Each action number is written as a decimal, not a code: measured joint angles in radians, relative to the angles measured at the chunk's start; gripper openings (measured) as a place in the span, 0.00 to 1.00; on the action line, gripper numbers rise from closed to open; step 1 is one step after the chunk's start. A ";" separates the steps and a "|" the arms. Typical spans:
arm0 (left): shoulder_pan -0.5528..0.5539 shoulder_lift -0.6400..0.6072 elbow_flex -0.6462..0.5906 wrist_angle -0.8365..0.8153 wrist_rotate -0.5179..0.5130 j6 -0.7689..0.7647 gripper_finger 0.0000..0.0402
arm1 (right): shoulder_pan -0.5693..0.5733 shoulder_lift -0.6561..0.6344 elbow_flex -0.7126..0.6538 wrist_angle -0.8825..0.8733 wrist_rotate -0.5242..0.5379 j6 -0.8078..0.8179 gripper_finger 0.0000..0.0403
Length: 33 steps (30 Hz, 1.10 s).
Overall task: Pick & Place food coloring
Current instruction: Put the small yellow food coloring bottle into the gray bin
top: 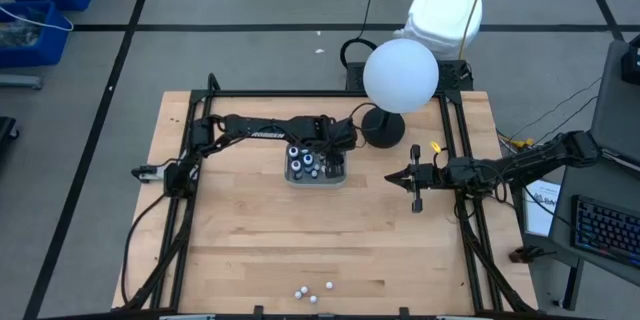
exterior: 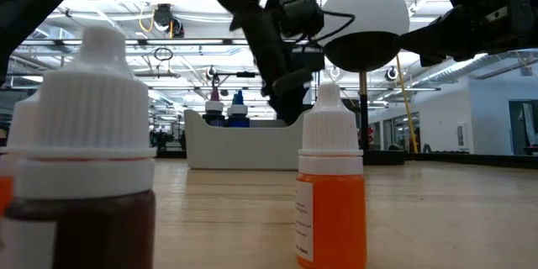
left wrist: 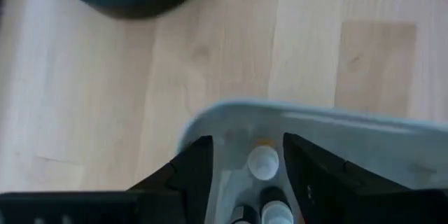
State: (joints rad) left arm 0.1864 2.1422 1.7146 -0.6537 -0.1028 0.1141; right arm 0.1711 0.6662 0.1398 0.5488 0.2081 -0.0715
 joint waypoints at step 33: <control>-0.121 -0.930 -0.555 -0.177 -0.035 -0.240 0.03 | 0.000 0.000 0.000 0.025 0.000 -0.002 0.00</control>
State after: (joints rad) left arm 0.0654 1.2121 1.1599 -0.8303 -0.1383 -0.1261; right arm 0.1715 0.6659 0.1402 0.5733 0.2081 -0.0738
